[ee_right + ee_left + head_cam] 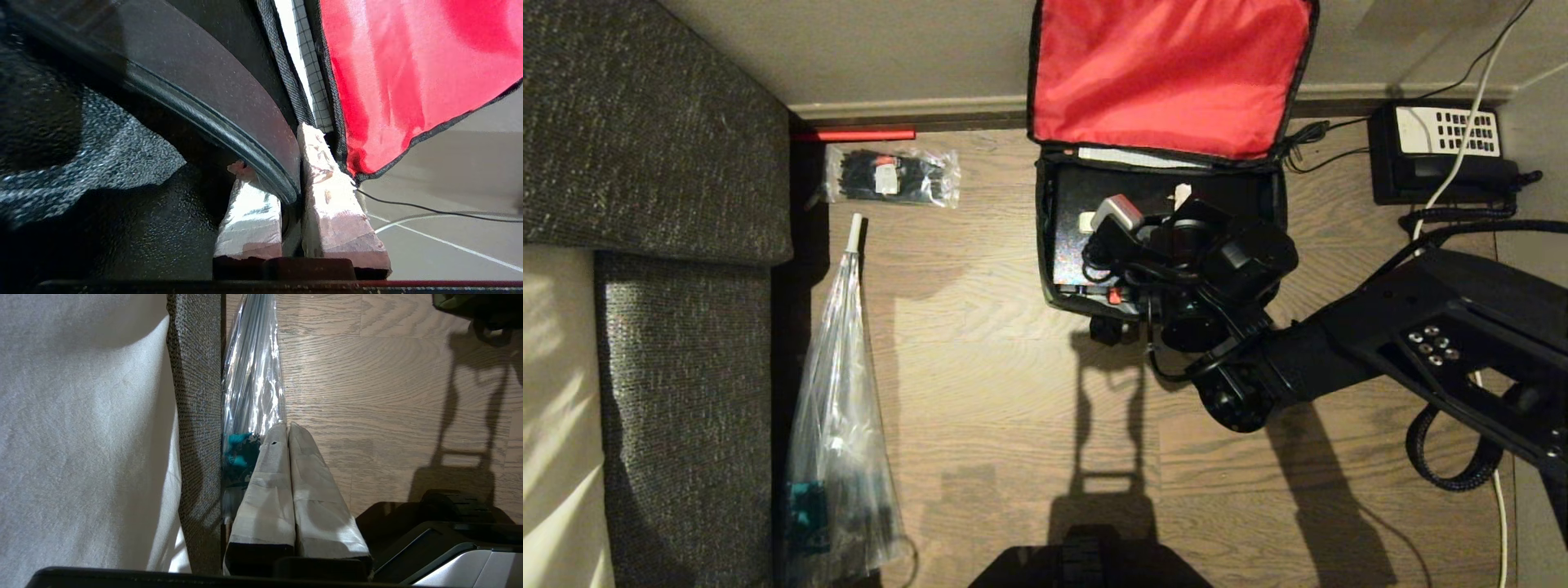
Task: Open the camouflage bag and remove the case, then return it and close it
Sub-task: Lift the black box
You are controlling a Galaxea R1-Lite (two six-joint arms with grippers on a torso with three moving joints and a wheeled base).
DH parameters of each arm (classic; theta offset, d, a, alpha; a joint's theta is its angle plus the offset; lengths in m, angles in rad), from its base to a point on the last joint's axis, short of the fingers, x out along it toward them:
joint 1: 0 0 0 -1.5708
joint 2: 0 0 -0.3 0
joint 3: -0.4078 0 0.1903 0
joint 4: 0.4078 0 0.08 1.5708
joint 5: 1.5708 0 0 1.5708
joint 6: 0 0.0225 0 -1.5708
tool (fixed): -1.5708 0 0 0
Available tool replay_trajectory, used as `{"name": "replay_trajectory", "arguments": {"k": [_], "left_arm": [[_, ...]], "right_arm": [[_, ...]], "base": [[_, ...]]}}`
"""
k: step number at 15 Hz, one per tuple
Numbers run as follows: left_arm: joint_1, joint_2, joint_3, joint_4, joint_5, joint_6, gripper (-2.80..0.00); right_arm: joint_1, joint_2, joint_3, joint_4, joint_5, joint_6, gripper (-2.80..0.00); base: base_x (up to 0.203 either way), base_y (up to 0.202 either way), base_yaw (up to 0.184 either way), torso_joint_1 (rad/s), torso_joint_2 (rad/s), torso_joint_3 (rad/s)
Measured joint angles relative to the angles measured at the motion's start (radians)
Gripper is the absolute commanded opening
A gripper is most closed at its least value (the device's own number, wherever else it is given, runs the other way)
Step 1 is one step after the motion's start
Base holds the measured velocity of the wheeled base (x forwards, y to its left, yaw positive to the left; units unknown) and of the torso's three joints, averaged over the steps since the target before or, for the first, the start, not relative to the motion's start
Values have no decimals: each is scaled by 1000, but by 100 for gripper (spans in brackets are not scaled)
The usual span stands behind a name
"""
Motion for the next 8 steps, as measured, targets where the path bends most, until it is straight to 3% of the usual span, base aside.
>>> {"name": "replay_trajectory", "arguments": {"k": [8], "left_arm": [[0,0,0,0,0,0,-280]], "right_arm": [[47,-73,68,-6,-7,3,-280]], "base": [[0,0,0,0,0,0]]}}
